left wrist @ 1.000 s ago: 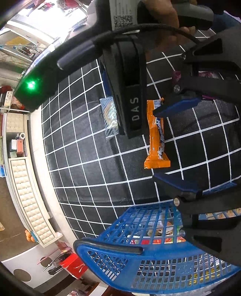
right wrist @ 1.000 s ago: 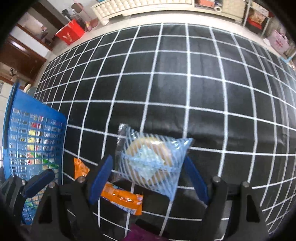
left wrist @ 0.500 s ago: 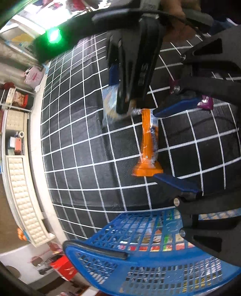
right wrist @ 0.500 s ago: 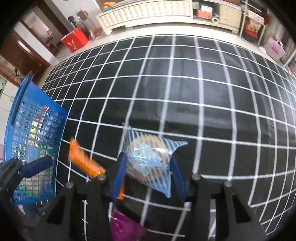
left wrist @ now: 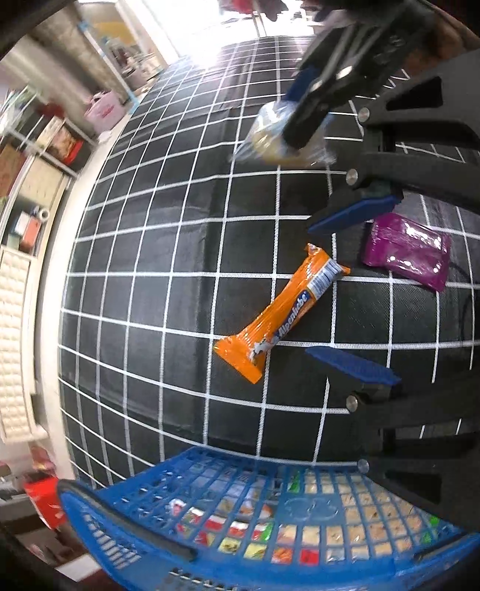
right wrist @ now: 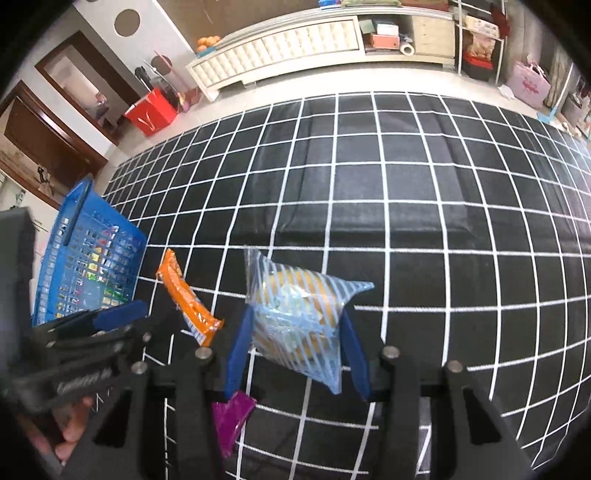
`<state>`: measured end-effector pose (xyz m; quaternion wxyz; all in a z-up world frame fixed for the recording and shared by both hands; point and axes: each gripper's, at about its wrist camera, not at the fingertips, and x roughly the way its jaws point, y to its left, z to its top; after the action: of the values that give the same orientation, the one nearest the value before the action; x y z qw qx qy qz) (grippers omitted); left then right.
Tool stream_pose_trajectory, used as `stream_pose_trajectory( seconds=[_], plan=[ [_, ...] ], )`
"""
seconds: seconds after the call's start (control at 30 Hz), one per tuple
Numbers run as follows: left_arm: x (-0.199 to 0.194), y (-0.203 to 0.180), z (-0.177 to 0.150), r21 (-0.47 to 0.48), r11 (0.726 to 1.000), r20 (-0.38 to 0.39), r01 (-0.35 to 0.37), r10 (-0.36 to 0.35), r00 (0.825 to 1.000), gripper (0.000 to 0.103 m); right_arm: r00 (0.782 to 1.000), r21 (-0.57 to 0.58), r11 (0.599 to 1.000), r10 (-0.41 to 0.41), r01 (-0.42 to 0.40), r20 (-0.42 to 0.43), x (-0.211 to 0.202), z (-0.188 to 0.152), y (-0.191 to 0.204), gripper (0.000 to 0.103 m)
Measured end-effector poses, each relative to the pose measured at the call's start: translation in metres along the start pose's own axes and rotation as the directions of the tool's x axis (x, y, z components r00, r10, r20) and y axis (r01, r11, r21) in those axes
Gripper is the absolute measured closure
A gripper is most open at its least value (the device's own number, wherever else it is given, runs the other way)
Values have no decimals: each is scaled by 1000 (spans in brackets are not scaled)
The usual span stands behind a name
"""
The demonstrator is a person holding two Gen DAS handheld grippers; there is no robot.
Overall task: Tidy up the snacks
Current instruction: 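Grasp the clear biscuit bag with the right gripper while the left grasps the orange stick snack, then lift both snacks and carry them over the blue basket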
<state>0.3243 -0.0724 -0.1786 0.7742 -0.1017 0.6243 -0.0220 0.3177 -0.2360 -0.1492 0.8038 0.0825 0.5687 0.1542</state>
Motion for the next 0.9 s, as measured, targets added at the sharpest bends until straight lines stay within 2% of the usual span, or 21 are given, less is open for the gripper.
stream_pose_trajectory(
  seconds=[0.13,0.27,0.4,0.47,0.5,0.6,0.73,0.9],
  plan=[
    [17,4,4,-57,998,-7,-15,15,1000,42,1000,13,1000,18,-18,2,4,-2,-1,51],
    [25,3,7,-64,995,8,-76,77,997,42,1000,18,1000,19,-19,-3,10,-1,-2,51],
    [39,6,9,-76,994,-20,-82,81,997,43,998,42,997,67,-67,5,12,-2,-7,51],
    [45,6,4,-63,994,-31,-84,82,996,50,998,43,997,65,-65,6,14,-3,-8,51],
    [48,6,3,-59,995,-33,-84,83,996,51,998,45,997,65,-66,4,15,-3,-7,51],
    [48,2,-3,-26,996,-19,-81,81,997,73,998,51,996,68,-68,7,14,-4,-8,51],
    [40,-21,-9,2,997,0,-80,80,997,88,998,48,997,63,-63,14,8,-6,-7,51],
    [21,-35,-11,58,995,47,-79,76,996,90,999,39,998,41,-42,18,2,-3,3,51]
  ],
)
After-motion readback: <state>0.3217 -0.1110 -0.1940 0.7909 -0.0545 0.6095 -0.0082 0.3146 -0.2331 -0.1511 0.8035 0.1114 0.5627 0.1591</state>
